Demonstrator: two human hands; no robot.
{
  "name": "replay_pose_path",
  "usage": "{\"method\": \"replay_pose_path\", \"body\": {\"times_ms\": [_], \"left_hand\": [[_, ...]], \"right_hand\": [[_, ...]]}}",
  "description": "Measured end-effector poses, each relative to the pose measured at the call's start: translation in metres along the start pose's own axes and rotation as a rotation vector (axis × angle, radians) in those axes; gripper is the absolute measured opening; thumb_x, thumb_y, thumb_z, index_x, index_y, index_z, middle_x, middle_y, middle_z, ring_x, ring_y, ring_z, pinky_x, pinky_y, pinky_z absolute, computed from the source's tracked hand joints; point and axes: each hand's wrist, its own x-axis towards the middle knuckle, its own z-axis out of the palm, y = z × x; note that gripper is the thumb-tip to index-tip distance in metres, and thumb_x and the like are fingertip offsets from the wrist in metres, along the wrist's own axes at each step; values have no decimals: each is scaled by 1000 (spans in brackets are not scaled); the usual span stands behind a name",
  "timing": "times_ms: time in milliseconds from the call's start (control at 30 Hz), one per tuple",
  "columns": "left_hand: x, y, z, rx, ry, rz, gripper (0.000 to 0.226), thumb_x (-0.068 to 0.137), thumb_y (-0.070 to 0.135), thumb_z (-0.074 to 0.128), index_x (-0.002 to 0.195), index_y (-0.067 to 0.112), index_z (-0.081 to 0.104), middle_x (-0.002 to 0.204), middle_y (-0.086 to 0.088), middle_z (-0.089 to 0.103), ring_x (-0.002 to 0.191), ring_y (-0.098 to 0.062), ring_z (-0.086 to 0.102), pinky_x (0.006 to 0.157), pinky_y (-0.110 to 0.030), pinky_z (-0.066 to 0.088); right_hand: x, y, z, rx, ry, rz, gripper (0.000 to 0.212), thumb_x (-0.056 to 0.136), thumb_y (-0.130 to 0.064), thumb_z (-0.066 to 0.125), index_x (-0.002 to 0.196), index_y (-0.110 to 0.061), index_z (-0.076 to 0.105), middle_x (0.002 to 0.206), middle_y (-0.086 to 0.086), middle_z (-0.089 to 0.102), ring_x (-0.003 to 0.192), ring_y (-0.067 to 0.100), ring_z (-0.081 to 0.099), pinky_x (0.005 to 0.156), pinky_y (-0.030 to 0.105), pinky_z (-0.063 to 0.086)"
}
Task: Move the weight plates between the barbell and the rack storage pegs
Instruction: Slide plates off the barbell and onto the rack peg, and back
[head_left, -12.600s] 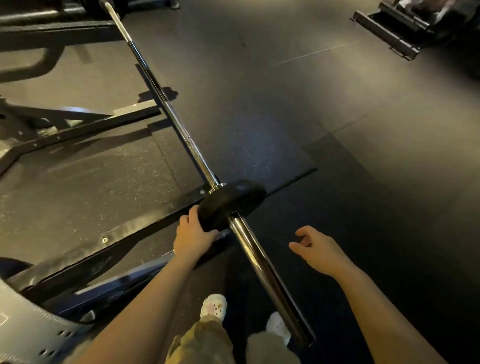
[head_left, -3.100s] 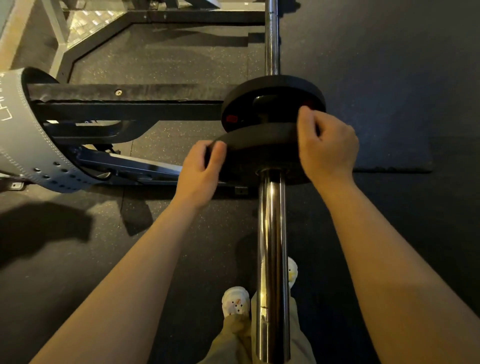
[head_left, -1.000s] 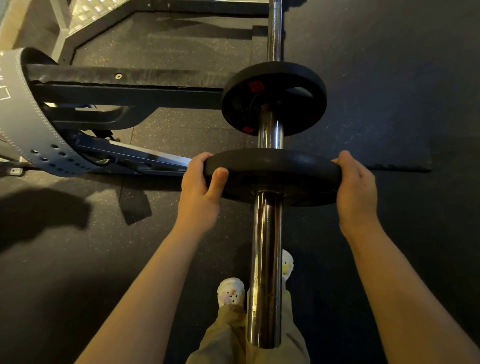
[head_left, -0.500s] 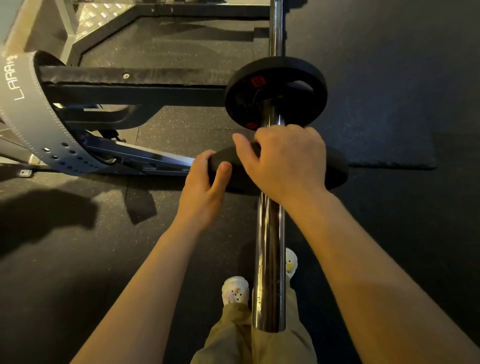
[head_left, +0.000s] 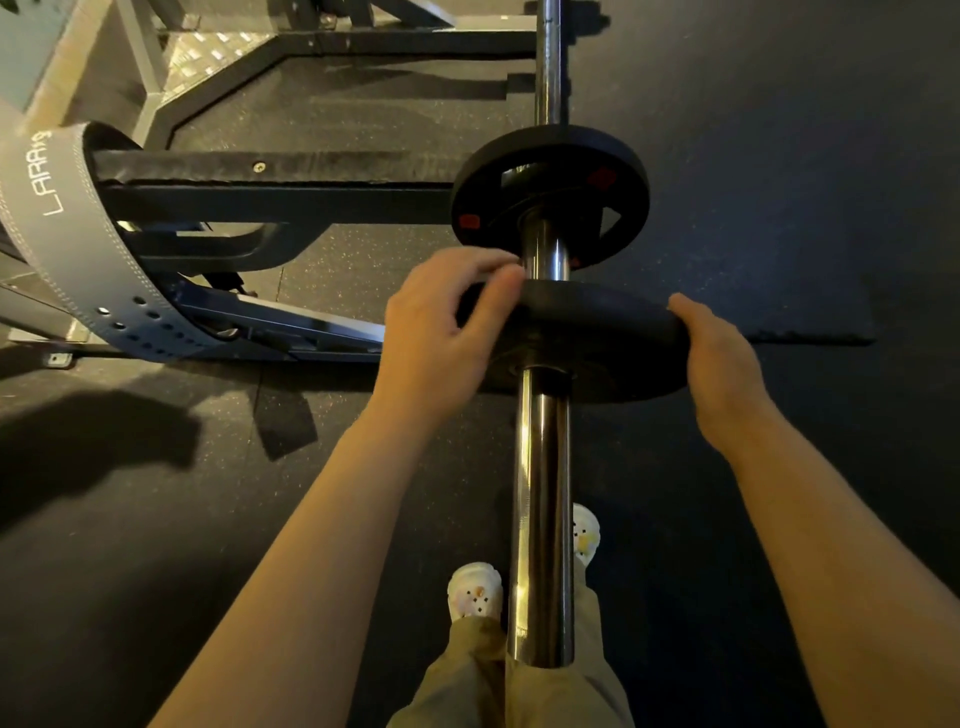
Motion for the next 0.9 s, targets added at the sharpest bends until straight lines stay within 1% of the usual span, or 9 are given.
{"method": "replay_pose_path", "body": {"times_ms": [100,167,300,400,500,633,767,833,900], "left_hand": [[-7,-19,5,-223,-54,-415,27,102,45,27,93,32,49,91,14,47,84,1,46,77,-22,37],[-17,-34,6,-285,-83,-516,31,100,50,24,90,32,47,89,8,46,82,-4,46,76,-25,37],[-25,-39,0,-301,-146,-456,52,76,76,32,99,32,46,90,11,48,72,13,47,67,-11,37],[-44,-39,3,-273,-88,-394,78,59,95,32,103,34,48,94,8,52,75,11,49,66,-1,36],[-57,-36,9,-230,-44,-382,76,58,98,24,100,38,44,91,10,51,75,8,47,64,-2,35],[-52,-38,8,-246,-45,-390,83,56,99,24,104,34,43,91,10,51,75,9,48,65,-3,37],[-54,-40,9,-307,-63,-404,88,54,99,24,110,34,41,96,11,49,77,13,48,65,0,36],[-61,-43,13,-365,-47,-422,81,57,98,24,109,40,40,100,12,48,80,14,48,66,0,35],[-67,-48,16,-408,-24,-434,82,60,97,22,114,39,40,108,12,46,91,11,47,74,-2,35]], "right_hand": [[2,9,1,106,70,108,25,99,-34,40,85,-24,58,87,-3,56,83,10,52,78,29,38],[2,11,3,135,96,115,24,98,-35,41,87,-24,59,88,-2,57,84,10,53,79,29,38],[-1,12,4,137,109,117,24,98,-33,41,80,-23,55,84,-1,53,81,11,49,77,31,37],[-11,23,3,168,132,156,20,96,-34,45,85,-23,58,92,2,56,88,15,52,79,31,39],[-21,38,2,240,164,193,21,95,-38,47,94,-23,61,102,4,60,98,20,55,88,36,42],[-22,39,2,219,128,166,24,96,-36,44,80,-25,59,89,2,57,95,23,51,99,45,38],[-24,23,-2,-39,174,63,26,99,-36,42,83,-23,58,88,-5,54,86,10,51,76,31,39],[-30,8,0,-148,240,-111,28,100,-36,41,88,-17,58,82,-9,52,75,-3,49,69,22,37],[-35,-12,17,-257,230,-312,30,100,-36,41,84,-16,56,75,-7,50,64,-3,48,65,17,39]]}}
